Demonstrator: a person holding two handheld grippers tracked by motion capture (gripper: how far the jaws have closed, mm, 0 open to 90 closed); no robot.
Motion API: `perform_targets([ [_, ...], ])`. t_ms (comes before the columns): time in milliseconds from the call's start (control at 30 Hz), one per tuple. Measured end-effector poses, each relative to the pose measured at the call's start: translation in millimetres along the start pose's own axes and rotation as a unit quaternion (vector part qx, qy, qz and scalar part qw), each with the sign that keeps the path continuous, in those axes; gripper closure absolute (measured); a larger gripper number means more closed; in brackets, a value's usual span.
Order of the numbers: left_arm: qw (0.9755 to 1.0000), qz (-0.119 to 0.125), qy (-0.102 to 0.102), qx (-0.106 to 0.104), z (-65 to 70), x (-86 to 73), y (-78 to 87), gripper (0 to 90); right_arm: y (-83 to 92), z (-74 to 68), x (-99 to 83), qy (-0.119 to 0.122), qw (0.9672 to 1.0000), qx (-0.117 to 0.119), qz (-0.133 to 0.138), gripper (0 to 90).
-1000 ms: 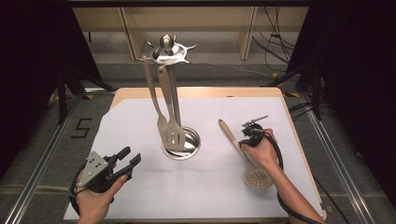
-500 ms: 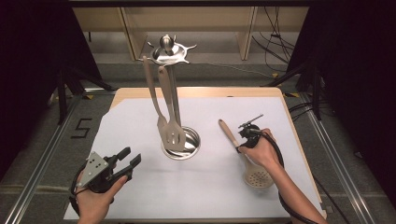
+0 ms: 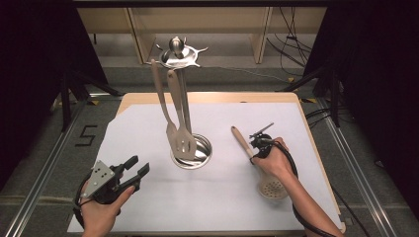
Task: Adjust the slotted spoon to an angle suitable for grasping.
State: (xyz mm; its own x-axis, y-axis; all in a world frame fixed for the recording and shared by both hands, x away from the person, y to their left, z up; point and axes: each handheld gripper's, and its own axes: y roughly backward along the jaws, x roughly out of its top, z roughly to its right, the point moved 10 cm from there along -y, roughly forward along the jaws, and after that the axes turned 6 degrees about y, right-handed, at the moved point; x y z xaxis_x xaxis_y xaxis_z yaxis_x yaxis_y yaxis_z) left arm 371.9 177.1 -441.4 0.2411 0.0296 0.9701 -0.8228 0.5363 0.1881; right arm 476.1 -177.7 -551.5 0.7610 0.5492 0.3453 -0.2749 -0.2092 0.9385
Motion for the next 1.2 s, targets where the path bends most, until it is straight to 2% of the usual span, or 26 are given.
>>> perform_targets([
  [33,1.0000,0.000,0.000,0.000,0.3,0.0,-0.1,50.3,-0.1,-0.9,-0.1,0.001,1.0000,0.004,-0.004,75.5],
  [67,1.0000,0.000,-0.002,-0.001,0.5,0.3,0.0,50.3,-0.4,1.8,0.7,0.007,0.9999,-0.008,-0.002,75.7],
  [100,1.0000,0.000,-0.004,-0.001,0.6,0.4,0.1,50.3,-1.9,3.0,0.5,0.009,0.9999,-0.007,-0.006,76.0],
  [133,1.0000,-0.001,-0.003,-0.001,0.8,0.3,0.4,50.2,-3.0,6.6,0.3,0.024,0.9996,-0.016,-0.005,76.4],
  [167,1.0000,-0.001,-0.003,-0.001,0.9,0.3,0.4,50.2,-2.5,6.1,0.1,0.018,0.9997,-0.013,-0.006,76.8],
  [200,1.0000,-0.001,-0.003,-0.001,0.8,0.2,0.4,50.2,-0.6,4.7,-3.8,-0.004,0.9995,-0.013,-0.028,77.2],
  [267,1.0000,0.001,0.000,-0.001,0.8,0.0,0.3,50.3,0.3,-0.7,0.4,-0.034,0.9993,0.006,-0.012,78.0],
  [333,1.0000,0.001,0.000,0.000,0.6,0.0,0.4,50.3,0.4,-0.3,0.0,-0.042,0.9991,0.006,-0.005,78.8],
  [400,1.0000,0.000,0.001,0.000,0.5,0.0,0.5,50.2,0.7,1.2,-1.3,-0.036,0.9993,-0.006,-0.001,78.9],
  [467,1.0000,0.000,0.000,-0.001,0.6,-0.1,0.1,50.2,3.0,-0.4,-1.3,-0.040,0.9991,-0.003,0.009,78.9],
  [500,1.0000,0.000,0.000,-0.001,0.6,-0.2,0.1,50.3,3.9,0.2,0.1,-0.029,0.9993,0.001,0.023,78.9],
  [533,1.0000,-0.001,-0.002,-0.001,0.6,-0.3,0.0,50.2,5.6,-1.8,-1.2,-0.044,0.9988,0.003,0.020,79.0],
  [567,1.0000,-0.001,-0.002,-0.001,0.7,-0.5,-0.1,50.3,5.8,0.5,0.6,-0.022,0.9990,0.004,0.037,78.9],
  [600,1.0000,-0.001,-0.001,-0.001,0.9,-0.6,-0.2,50.2,6.9,-0.5,-0.2,-0.030,0.9988,0.001,0.038,79.0],
  [633,1.0000,-0.001,-0.002,-0.001,0.8,-0.5,-0.3,50.3,8.0,-1.1,0.6,-0.021,0.9987,0.004,0.046,79.0],
  [700,1.0000,-0.001,-0.001,0.000,1.1,-0.7,-0.3,50.3,13.1,-6.2,0.3,-0.024,0.9980,0.014,0.057,79.0],
  [733,1.0000,-0.002,-0.002,0.000,1.0,-0.7,-0.3,50.3,15.7,-6.7,1.6,-0.019,0.9973,0.013,0.070,79.0],
  [833,1.0000,-0.001,0.000,-0.001,1.1,-1.0,-0.7,50.2,24.1,-9.0,3.9,0.000,0.9946,0.012,0.103,79.0],
  [867,1.0000,-0.002,0.000,-0.001,1.2,-1.0,-0.6,50.3,27.1,-12.2,2.9,-0.005,0.9944,0.017,0.104,79.0],
  [900,1.0000,-0.002,0.001,0.000,1.5,-0.9,-0.4,50.3,29.5,-12.4,4.4,0.006,0.9928,0.017,0.119,79.0],
  [967,1.0000,-0.001,0.000,0.000,1.3,-0.7,-0.3,50.3,36.1,-15.5,5.2,0.008,0.9904,0.018,0.137,79.0],
  [1000,1.0000,-0.001,0.000,0.000,1.2,-0.7,-0.2,50.2,39.7,-15.6,4.8,0.008,0.9895,0.009,0.144,79.0],
  [1067,1.0000,-0.001,0.000,0.000,1.2,-0.6,-0.2,50.3,47.9,-22.4,5.9,0.003,0.9861,0.022,0.165,79.0],
  [1100,1.0000,-0.001,-0.001,0.000,1.2,-0.7,-0.2,50.2,50.9,-22.5,7.4,0.010,0.9834,0.020,0.180,79.0],
  [1133,1.0000,-0.001,0.000,0.000,1.2,-0.8,-0.3,50.3,54.4,-20.4,10.7,0.019,0.9793,0.010,0.201,79.0],
  [1200,1.0000,-0.001,0.001,0.000,1.4,-0.9,-0.6,50.2,62.8,-21.3,12.1,0.025,0.9750,0.008,0.221,79.0],
])
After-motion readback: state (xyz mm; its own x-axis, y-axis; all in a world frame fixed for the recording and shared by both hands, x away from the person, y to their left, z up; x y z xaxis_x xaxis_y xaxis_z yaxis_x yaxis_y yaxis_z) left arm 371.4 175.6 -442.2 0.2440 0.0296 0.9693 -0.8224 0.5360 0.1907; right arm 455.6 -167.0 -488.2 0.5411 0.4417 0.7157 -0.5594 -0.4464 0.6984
